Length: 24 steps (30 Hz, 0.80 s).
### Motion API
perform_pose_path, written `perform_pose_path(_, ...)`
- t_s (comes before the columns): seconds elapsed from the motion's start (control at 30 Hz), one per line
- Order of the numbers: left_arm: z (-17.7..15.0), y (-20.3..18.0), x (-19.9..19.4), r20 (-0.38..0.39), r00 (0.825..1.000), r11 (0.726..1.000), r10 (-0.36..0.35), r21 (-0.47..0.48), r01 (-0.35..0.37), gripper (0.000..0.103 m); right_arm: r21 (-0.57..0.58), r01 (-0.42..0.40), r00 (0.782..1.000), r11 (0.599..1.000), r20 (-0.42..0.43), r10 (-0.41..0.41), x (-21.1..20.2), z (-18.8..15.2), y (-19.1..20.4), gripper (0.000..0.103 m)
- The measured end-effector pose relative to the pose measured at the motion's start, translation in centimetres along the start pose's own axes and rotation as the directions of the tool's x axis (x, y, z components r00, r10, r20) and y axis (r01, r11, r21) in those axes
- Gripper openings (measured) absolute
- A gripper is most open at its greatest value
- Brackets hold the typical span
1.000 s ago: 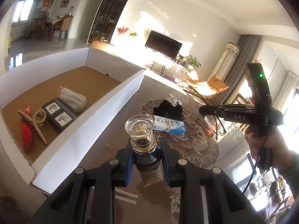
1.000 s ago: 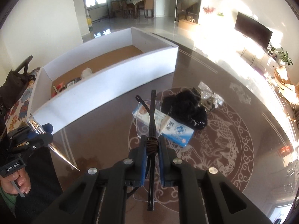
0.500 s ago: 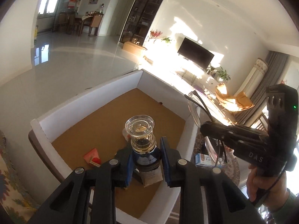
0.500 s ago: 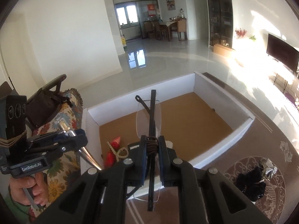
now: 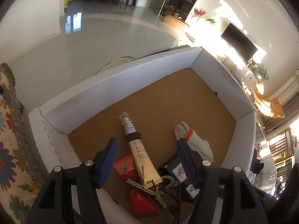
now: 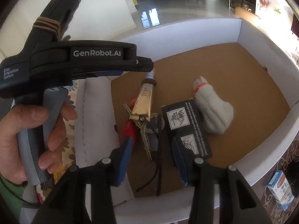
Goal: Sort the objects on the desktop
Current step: 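Open both tools to drop the tube and eyeglasses into the bin, then bring both tools back over the table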
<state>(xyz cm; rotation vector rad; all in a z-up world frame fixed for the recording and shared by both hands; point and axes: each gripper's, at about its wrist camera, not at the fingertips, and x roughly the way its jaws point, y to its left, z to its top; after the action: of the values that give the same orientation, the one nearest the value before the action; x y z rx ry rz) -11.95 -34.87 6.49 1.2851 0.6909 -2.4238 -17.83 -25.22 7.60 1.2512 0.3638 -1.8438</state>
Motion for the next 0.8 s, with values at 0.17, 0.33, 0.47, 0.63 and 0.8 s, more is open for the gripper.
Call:
perform_pose_path(0.17, -3.4, -3.7, -5.0, 0.171, 0.985, 0.997, -0.013, 0.072, 0.001, 0.064, -0.025, 0.108, 0.978, 0.994, 0.184, -0.101, -5.6, -2.4, -1.5, 0.075)
perform_pose_path(0.33, -10.9, -11.5, -10.6, 0.225, 0.948, 0.946, -0.224, 0.285, 0.155, 0.088, 0.112, 0.282, 0.861, 0.953, 0.408, -0.303, -12.5, -10.6, -6.1, 0.103)
perform_pose_path(0.47, -18.0, -17.5, -12.5, 0.176, 0.9, 0.853, -0.399, 0.432, 0.294, 0.103, 0.316, 0.389, 0.821, 0.866, 0.307, -0.481, -13.3, -20.5, -12.5, 0.103)
perform_pose_path(0.63, -24.8, -24.3, -7.6, 0.035, 0.921, 0.766, -0.389, 0.567, 0.302, 0.103, 0.451, 0.512, 0.776, 0.731, 0.121, -0.619, -14.2, -29.8, -18.5, 0.103)
perform_pose_path(0.8, -29.6, -26.9, -0.3, -0.026, 0.973, 0.746, -0.228, 0.638, 0.192, 0.103, 0.498, 0.54, 0.765, 0.679, 0.047, -0.643, -14.7, -33.3, -20.2, 0.103)
